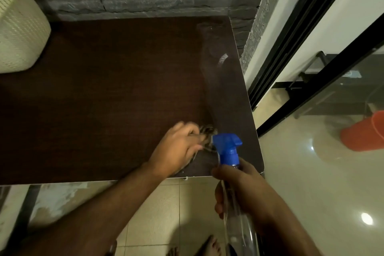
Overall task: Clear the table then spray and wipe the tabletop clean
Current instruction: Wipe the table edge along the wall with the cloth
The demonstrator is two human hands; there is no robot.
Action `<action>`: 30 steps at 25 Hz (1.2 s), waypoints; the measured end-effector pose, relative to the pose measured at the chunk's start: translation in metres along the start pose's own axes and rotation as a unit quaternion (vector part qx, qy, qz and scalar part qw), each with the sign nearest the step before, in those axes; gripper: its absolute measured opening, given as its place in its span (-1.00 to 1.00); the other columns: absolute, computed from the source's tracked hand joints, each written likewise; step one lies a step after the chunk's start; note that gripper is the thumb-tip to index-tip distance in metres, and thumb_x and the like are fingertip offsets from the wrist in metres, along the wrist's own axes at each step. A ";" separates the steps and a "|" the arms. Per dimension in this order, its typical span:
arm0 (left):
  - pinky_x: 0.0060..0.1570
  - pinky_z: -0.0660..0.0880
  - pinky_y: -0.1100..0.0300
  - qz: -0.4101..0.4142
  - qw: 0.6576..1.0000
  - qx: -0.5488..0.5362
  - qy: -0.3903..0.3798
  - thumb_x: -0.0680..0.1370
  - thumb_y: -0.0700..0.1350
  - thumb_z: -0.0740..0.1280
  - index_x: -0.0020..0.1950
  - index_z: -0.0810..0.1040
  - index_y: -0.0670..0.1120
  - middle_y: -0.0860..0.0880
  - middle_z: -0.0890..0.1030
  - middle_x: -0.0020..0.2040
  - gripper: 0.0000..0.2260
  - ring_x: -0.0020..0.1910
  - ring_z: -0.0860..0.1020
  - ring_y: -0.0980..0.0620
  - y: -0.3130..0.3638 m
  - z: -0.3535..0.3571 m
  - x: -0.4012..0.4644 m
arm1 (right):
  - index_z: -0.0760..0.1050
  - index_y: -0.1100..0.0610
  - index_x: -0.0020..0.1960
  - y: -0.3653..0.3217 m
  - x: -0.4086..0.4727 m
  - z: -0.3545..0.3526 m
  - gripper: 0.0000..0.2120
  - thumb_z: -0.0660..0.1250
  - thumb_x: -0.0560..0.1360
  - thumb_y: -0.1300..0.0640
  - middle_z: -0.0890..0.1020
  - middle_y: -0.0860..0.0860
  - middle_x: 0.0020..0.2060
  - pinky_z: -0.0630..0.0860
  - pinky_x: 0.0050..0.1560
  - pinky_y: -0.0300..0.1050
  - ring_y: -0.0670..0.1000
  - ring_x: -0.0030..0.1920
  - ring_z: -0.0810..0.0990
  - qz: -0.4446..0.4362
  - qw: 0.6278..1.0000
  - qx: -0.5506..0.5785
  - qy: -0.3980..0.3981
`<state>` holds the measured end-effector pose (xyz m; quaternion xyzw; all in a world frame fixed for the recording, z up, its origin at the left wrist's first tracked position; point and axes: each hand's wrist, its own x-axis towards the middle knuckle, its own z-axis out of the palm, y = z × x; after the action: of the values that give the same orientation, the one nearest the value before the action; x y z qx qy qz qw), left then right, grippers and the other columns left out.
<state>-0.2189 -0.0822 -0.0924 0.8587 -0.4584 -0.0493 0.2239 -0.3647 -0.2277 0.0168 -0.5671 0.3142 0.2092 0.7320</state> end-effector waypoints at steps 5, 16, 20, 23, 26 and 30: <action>0.05 0.45 0.05 -0.124 0.989 0.050 0.064 0.55 -0.05 0.31 0.15 0.63 -0.02 -0.06 0.54 0.06 -0.78 0.03 0.49 -0.10 -0.058 -0.034 0.036 | 0.39 0.01 0.08 0.019 -0.006 0.010 -0.78 0.35 0.47 0.12 0.57 0.11 -0.42 0.53 -0.37 -0.07 0.08 -0.44 0.56 0.005 1.000 0.010 0.023; -0.07 0.43 0.17 0.080 0.996 -0.001 -0.036 0.50 -0.07 0.40 0.10 0.63 0.00 0.04 0.52 0.04 -0.81 -0.05 0.44 0.04 -0.028 -0.034 -0.074 | 0.38 0.08 0.11 0.049 -0.034 0.025 -0.73 0.36 0.45 0.13 0.55 0.15 -0.41 0.53 -0.37 -0.06 0.11 -0.44 0.55 0.016 0.997 0.055 0.045; -0.04 0.45 0.07 -0.049 0.997 0.048 0.040 0.49 -0.15 0.42 0.10 0.65 -0.08 -0.07 0.56 0.00 -0.80 -0.06 0.49 -0.12 -0.054 -0.044 -0.024 | 0.36 0.09 0.13 0.053 -0.040 0.022 -0.71 0.36 0.46 0.11 0.56 0.14 -0.39 0.54 -0.34 -0.04 0.10 -0.42 0.56 0.007 0.997 0.048 0.053; 0.00 0.42 0.08 -0.107 0.992 0.028 0.062 0.52 -0.10 0.37 0.14 0.64 -0.05 -0.06 0.54 0.04 -0.79 0.00 0.47 -0.10 -0.018 -0.024 0.016 | 0.36 0.11 0.13 0.051 -0.042 0.022 -0.71 0.35 0.47 0.10 0.57 0.14 -0.39 0.55 -0.35 -0.05 0.10 -0.42 0.57 0.006 0.997 0.043 0.058; -0.07 0.44 0.16 -0.049 0.998 0.016 0.024 0.54 -0.02 0.31 0.14 0.58 0.05 0.05 0.49 0.07 -0.80 -0.02 0.43 0.06 0.025 -0.001 -0.010 | 0.37 0.11 0.11 0.048 -0.042 0.021 -0.73 0.34 0.46 0.11 0.57 0.13 -0.40 0.54 -0.34 -0.04 0.11 -0.42 0.56 0.002 0.997 0.043 0.058; -0.13 0.46 0.18 0.065 0.997 -0.011 -0.034 0.50 -0.05 0.38 0.15 0.60 0.06 0.06 0.50 0.05 -0.78 -0.05 0.44 0.06 0.014 -0.015 -0.068 | 0.37 0.07 0.11 0.043 -0.039 0.019 -0.74 0.35 0.47 0.12 0.58 0.12 -0.41 0.54 -0.33 -0.02 0.11 -0.43 0.56 -0.004 0.998 0.042 0.045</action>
<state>-0.2645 -0.0292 -0.0812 0.8222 -0.5202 -0.0688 0.2206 -0.4168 -0.1955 0.0171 -0.5456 0.3533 0.1673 0.7413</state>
